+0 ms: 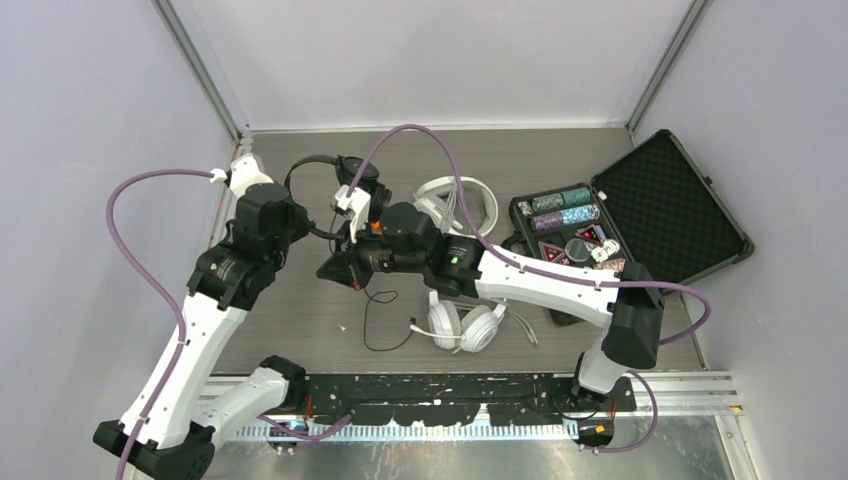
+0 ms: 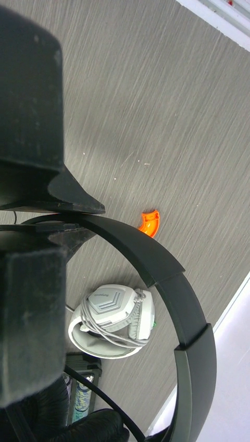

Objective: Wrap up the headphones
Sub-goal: Wrap the headphones cable around the headphones.

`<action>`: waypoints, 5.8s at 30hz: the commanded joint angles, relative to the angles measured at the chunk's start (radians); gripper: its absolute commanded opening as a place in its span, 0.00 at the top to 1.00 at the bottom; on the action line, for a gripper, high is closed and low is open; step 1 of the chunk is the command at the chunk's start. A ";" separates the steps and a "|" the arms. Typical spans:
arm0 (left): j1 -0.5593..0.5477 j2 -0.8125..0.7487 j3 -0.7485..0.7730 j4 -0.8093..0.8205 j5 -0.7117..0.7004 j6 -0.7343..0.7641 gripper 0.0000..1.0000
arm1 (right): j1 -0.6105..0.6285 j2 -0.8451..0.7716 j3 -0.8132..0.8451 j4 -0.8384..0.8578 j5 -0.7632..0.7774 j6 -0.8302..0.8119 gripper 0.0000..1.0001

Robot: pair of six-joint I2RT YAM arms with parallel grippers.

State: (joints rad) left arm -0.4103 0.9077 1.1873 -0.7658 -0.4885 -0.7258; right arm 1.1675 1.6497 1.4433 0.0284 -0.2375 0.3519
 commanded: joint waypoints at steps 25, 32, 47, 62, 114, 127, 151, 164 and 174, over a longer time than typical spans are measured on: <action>0.016 -0.005 0.129 0.047 0.171 -0.071 1.00 | 0.005 -0.194 -0.335 0.082 0.105 -0.345 0.92; 0.016 -0.018 0.153 0.017 0.171 -0.064 1.00 | 0.000 -0.178 -0.417 0.154 0.145 -0.401 0.81; 0.016 -0.010 0.187 -0.020 0.222 -0.070 1.00 | -0.033 -0.120 -0.635 0.604 0.085 -0.582 0.56; 0.016 -0.008 0.230 -0.040 0.212 -0.050 1.00 | -0.050 0.059 -0.566 0.617 0.019 -0.668 0.36; 0.018 0.138 0.613 -0.335 0.195 0.699 1.00 | -0.381 0.061 -0.640 0.978 0.126 -0.153 0.99; 0.018 0.125 0.565 -0.402 0.460 0.936 1.00 | -0.393 0.053 -0.608 0.914 0.114 -0.141 0.99; 0.017 0.053 0.210 -0.287 0.245 1.209 1.00 | -0.399 -0.148 -0.405 0.428 -0.019 -0.070 0.99; 0.018 0.082 0.142 -0.234 0.044 1.134 1.00 | -0.375 -0.225 -0.277 0.182 -0.156 -0.016 0.99; 0.016 0.118 0.151 -0.224 0.025 1.039 1.00 | -0.249 -0.176 -0.183 0.199 -0.219 0.094 0.99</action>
State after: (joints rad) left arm -0.3969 1.0348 1.3159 -1.0431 -0.4316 0.3679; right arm 0.8684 1.4704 1.1744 0.1921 -0.4271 0.3962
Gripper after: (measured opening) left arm 0.089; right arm 0.043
